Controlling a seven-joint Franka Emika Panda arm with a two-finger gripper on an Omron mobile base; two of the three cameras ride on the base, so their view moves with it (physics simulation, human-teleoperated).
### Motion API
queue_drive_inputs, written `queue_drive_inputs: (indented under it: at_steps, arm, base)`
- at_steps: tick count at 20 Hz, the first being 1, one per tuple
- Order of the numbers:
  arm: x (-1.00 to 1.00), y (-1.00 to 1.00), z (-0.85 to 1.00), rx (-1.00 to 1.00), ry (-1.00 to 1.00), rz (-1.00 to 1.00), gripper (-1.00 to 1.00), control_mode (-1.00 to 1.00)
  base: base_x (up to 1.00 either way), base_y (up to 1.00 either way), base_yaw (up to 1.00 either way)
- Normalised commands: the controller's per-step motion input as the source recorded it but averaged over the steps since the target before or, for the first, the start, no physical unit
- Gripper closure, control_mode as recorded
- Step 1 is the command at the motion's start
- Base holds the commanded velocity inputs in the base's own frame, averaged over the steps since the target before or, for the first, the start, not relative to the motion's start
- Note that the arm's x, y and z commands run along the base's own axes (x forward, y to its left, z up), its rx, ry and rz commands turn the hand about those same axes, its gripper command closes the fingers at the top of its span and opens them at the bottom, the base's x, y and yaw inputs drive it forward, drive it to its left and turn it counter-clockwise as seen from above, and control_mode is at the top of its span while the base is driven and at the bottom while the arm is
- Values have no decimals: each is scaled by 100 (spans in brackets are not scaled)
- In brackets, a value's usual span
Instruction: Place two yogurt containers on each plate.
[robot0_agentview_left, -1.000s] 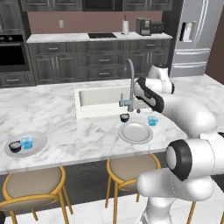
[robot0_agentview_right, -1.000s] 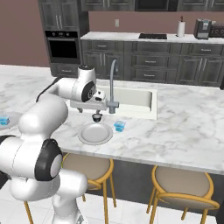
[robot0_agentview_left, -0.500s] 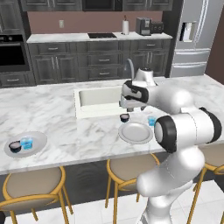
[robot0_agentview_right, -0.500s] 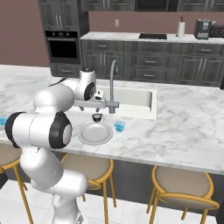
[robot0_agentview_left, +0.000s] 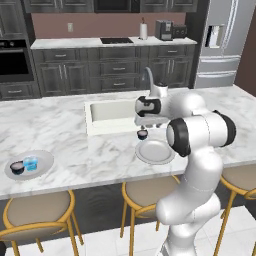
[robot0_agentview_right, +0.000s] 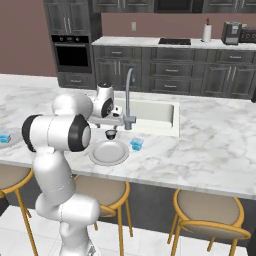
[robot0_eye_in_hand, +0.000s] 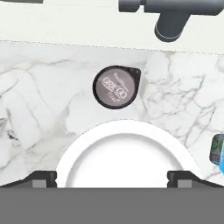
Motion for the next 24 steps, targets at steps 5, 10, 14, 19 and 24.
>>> queue_drive_inputs:
  at_steps: [5, 10, 14, 19, 24]
  arm:
    - [39, 0, -46, 0, 0, 0, -100, -100]
    - [41, 0, -49, 0, 0, 0, -100, -100]
    - [30, 0, -37, 0, 0, 0, -100, -100]
    - [19, 0, -10, 0, 0, 0, -100, -100]
    - [21, 0, 0, 0, 0, 0, -100, -100]
  base:
    - [0, 0, 0]
    - [0, 0, 0]
    - [0, 0, 0]
    - [0, 0, 0]
    - [0, 0, 0]
